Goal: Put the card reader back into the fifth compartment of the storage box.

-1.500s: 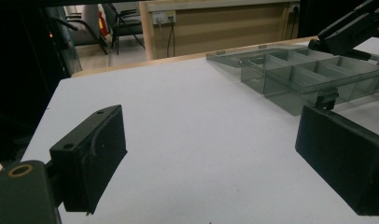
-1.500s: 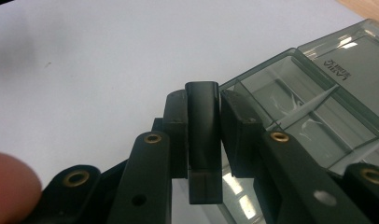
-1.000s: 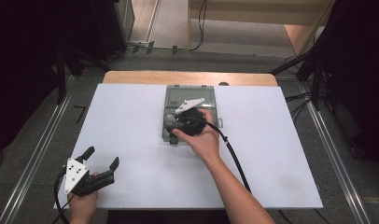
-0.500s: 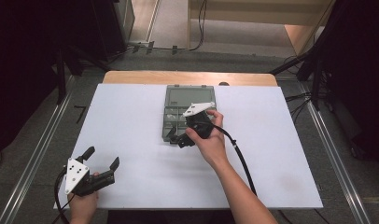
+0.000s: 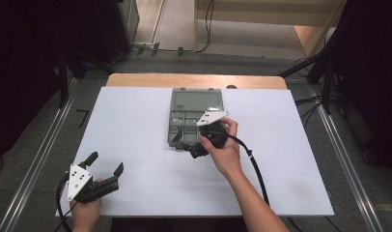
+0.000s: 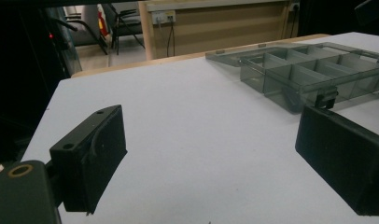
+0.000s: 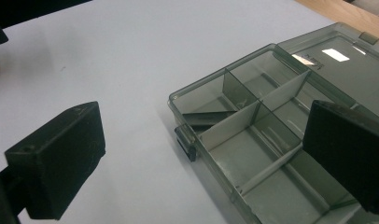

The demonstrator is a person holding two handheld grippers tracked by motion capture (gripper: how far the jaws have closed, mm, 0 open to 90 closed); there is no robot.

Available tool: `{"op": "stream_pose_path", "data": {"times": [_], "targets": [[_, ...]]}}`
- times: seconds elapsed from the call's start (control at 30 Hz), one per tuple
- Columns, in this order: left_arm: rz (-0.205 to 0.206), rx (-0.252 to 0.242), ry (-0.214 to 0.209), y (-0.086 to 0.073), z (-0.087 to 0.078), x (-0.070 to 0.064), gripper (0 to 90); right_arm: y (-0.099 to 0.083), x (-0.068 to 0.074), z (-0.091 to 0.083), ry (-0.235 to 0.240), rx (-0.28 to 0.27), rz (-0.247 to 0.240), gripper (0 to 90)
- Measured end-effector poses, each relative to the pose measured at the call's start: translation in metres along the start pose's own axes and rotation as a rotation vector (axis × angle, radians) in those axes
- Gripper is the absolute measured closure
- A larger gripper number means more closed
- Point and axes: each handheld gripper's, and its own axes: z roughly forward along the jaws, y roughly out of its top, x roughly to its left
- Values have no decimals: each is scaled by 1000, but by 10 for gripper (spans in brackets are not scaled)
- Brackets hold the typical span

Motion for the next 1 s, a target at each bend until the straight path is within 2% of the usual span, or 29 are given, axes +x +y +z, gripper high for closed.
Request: {"op": "stream_pose_path", "data": {"times": [0.57, 1.0], "targets": [[1, 1, 1, 0, 0, -1, 89, -20, -6, -23, -7, -29, 30, 0], [2, 2, 1, 0, 0, -1, 89, -40, -18, -50, -42, -68, 75, 0]]}}
